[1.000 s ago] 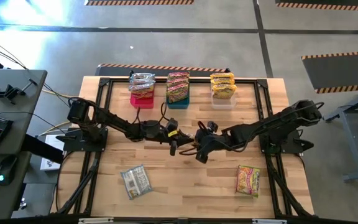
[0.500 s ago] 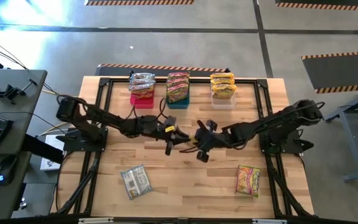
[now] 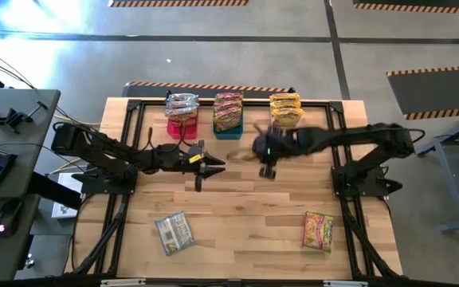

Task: Sort Maruchan noodles
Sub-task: Put the yellow noodle pack into the transparent bin

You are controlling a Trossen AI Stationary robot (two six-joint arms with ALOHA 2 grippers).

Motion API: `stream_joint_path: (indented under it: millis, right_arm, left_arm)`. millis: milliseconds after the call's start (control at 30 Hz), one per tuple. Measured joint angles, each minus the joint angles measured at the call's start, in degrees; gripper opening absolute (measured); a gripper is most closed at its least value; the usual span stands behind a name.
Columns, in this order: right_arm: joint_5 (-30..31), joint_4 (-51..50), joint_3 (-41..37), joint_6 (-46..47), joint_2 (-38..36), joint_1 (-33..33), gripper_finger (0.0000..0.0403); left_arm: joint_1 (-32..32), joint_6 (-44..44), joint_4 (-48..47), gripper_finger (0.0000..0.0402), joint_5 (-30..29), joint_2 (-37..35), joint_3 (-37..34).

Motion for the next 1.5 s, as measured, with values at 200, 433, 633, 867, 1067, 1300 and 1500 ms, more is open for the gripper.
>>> stream_joint_path:
  millis: [200, 433, 633, 867, 1067, 1300, 1500]
  right_arm:
    - [-2.6, -15.6, 7.3, -15.7, 0.0, -11.4, 0.0092]
    - [-3.8, -18.7, 7.1, -34.0, 0.4, -23.1, 0.0093]
    - [-7.0, -18.6, 7.1, -40.5, 3.2, -30.7, 0.0093]
    - [-7.6, -18.7, 7.0, -44.2, 8.7, -34.8, 0.0093]
    - [-7.5, -17.7, 7.0, -45.5, 13.1, -36.8, 0.0093]
    - [-9.1, -14.9, 7.0, -45.7, 16.4, -37.6, 0.0093]
    - [-10.0, -12.9, 7.0, -46.1, 18.6, -37.6, 0.0095]
  left_arm:
    - [2.1, 0.6, 1.3, 0.0075, -2.2, 0.0, -2.7]
    - [3.4, 1.5, 1.1, 0.0056, -2.1, 0.0, -2.8]
    - [3.4, 2.0, 0.9, 0.0046, -2.1, 0.0, -2.8]
    - [3.4, 2.0, 0.7, 0.0039, -2.1, 0.0, -2.8]
    - [3.4, 2.1, 0.6, 0.0039, -2.1, 0.0, -2.8]
    - [3.4, 2.1, 0.4, 0.0035, -2.1, 0.0, -2.8]
    - [3.4, 2.1, 0.1, 0.0035, -2.1, 0.0, -2.8]
